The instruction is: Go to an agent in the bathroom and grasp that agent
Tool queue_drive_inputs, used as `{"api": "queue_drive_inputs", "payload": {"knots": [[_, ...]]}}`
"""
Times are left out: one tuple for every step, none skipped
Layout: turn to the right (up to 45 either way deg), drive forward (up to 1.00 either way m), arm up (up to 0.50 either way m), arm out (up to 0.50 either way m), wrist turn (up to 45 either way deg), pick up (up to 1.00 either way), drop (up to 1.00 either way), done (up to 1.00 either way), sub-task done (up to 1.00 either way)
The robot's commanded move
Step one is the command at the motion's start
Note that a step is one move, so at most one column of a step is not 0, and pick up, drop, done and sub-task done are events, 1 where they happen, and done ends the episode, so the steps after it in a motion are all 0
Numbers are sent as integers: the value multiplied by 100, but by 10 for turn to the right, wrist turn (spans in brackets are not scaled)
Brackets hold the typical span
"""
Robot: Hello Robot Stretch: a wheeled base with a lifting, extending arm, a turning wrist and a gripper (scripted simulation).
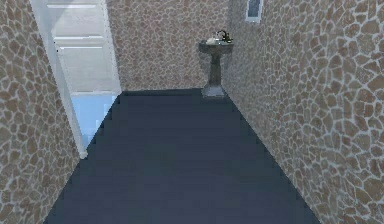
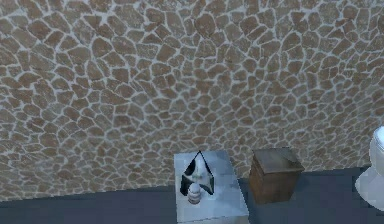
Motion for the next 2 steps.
{"api": "queue_drive_inputs", "payload": {"knots": [[0, 0, 50, 0, 0, 0, 0, 0, 0], [0, 0, 2, 0, 0, 0, 0, 0, 0]]}}
